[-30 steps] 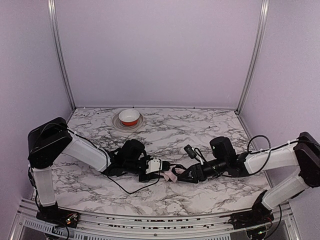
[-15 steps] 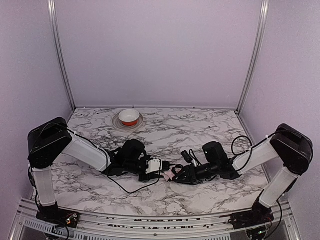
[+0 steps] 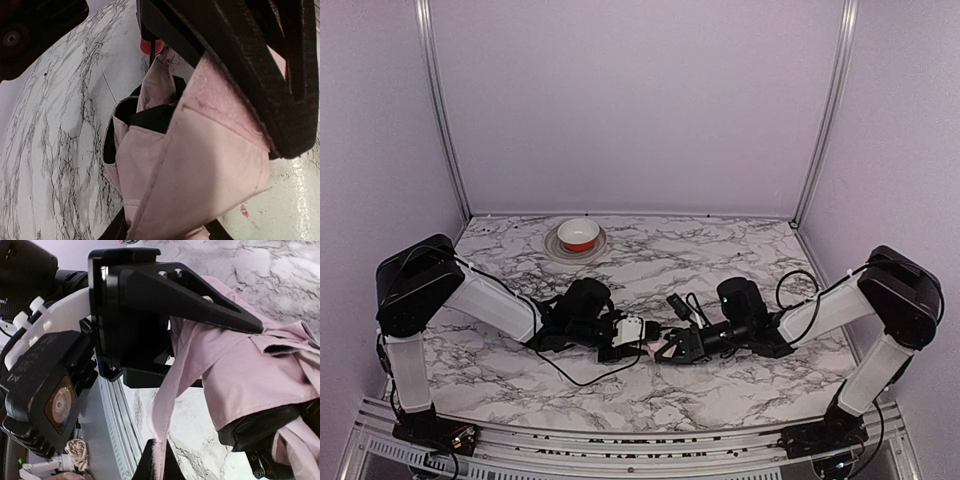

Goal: Put away the umbrella

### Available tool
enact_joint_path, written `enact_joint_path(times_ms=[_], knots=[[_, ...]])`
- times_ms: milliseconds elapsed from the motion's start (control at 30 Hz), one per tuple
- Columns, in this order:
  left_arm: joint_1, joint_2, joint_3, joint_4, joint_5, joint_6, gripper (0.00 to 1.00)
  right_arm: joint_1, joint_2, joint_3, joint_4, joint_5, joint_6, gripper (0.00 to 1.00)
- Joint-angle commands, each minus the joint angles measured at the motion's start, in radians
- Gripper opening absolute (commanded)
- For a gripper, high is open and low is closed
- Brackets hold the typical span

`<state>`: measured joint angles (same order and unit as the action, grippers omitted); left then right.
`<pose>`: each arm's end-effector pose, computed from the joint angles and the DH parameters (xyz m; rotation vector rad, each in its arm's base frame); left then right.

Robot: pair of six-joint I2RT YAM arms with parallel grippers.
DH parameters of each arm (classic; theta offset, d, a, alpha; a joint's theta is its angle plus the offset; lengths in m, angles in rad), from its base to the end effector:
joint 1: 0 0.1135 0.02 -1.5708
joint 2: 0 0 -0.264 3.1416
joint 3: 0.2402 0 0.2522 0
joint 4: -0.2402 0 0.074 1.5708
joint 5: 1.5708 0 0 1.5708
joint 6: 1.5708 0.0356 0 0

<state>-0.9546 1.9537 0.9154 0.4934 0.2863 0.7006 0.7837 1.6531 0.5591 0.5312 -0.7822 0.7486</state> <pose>0.2156 -0.3218 0.1217 1.6751 1.3059 -0.4537 0.1887 0.2235 0.1335 -0.5894 2.3967 1.6354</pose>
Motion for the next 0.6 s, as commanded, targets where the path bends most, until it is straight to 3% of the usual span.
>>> enact_joint_path(times_ms=[0, 133, 267, 367, 567], knots=[[0.006, 0.053, -0.016, -0.168, -0.047, 0.003, 0.0, 0.006, -0.036, 0.022, -0.02, 0.0, -0.037, 0.0], [0.015, 0.054, -0.016, -0.168, -0.006, -0.024, 0.0, 0.024, -0.088, 0.077, -0.209, 0.094, -0.177, 0.0], [0.033, 0.073, 0.006, -0.184, 0.073, -0.059, 0.0, 0.173, -0.177, 0.172, -0.489, 0.464, -0.502, 0.0], [0.033, 0.089, 0.034, -0.22, 0.103, -0.081, 0.0, 0.333, -0.22, 0.188, -0.537, 0.739, -0.763, 0.0], [0.048, 0.09, 0.042, -0.231, 0.121, -0.119, 0.0, 0.494, -0.184, 0.196, -0.562, 0.961, -1.071, 0.0]])
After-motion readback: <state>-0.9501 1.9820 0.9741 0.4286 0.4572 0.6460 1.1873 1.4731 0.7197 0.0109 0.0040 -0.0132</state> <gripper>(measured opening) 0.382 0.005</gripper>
